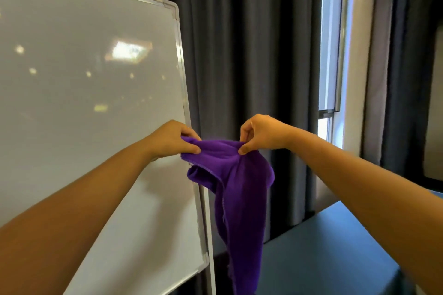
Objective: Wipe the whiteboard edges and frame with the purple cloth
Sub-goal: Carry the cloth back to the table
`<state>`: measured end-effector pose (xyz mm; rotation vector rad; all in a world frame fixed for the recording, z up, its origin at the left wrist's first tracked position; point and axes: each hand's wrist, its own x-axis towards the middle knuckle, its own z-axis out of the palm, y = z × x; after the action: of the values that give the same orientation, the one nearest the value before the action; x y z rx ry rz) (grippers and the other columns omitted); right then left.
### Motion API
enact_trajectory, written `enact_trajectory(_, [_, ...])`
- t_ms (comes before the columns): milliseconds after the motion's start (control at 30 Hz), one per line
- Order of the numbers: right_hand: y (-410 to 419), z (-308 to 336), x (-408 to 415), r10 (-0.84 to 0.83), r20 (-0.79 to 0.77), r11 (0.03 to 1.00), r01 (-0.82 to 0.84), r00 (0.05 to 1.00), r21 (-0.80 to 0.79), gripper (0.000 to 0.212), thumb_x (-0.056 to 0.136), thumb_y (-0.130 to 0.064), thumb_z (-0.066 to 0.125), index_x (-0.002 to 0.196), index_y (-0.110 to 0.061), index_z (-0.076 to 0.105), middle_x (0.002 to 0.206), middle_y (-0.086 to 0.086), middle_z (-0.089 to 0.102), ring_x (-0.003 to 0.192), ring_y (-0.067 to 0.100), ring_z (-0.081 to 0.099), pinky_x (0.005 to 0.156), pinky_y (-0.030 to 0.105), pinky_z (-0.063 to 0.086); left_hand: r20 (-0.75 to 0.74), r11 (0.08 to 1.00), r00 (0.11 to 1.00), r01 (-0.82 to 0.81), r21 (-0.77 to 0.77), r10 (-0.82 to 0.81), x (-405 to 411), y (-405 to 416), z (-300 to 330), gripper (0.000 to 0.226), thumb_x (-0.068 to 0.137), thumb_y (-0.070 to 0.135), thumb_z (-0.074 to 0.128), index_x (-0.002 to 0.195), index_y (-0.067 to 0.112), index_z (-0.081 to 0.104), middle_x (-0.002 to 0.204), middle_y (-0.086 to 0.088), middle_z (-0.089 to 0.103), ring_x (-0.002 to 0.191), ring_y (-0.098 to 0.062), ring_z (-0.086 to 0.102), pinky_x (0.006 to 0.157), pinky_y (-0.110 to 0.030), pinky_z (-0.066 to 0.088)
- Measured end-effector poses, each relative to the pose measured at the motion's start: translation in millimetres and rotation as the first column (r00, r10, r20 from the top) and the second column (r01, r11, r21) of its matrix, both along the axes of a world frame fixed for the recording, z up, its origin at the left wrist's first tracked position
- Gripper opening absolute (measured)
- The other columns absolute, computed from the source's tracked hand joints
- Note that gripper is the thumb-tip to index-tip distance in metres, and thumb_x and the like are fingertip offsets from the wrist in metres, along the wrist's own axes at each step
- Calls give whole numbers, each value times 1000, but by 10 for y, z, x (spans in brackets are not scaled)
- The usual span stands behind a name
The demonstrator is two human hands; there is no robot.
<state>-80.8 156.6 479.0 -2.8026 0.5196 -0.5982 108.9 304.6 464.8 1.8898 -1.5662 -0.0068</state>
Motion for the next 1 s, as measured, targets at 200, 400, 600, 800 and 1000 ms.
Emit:
enact_trajectory(200, [-78,28,-616,-107,20,994,107,994,-15,15,69,-26,79,64,-24,64,62,-13,64,61,3,60,63,16,51,-46,987,987,148,-62,-151,-410,-246,-53,15,76,21,74,79,34,66,84,11,63,79,-13,62,52,-11,48])
enact_trajectory(400, [-239,37,-1298,-206,29,978,206,978,-33,16,70,-25,77,63,-27,63,61,-16,61,58,1,57,53,8,43,-18,961,961,274,-36,-275,-967,-587,-71,13,74,25,76,74,35,68,80,13,66,75,-7,64,53,-10,47])
enact_trajectory(600, [-492,82,-1874,-241,-15,970,240,971,-31,13,75,-21,73,68,-24,63,65,-12,62,64,6,59,60,12,47,32,943,943,328,63,-330,-1472,-961,42,11,73,22,77,82,27,73,82,8,71,76,-6,65,62,-14,51])
enact_trajectory(800, [-940,26,-2392,-233,-60,971,228,971,-70,7,76,-18,73,76,-15,67,70,-6,64,70,12,61,70,21,51,12,917,929,364,167,-371,-2049,-1372,46,18,72,15,77,72,32,72,68,14,71,63,5,63,56,-5,44])
enact_trajectory(1000, [-1437,-150,-2796,-195,-45,979,191,980,-71,12,76,-15,72,84,-6,68,81,7,68,79,23,64,79,34,54,22,938,949,307,162,-314,-2492,-1836,-184,22,71,15,77,69,36,70,65,18,70,62,7,62,56,-8,45])
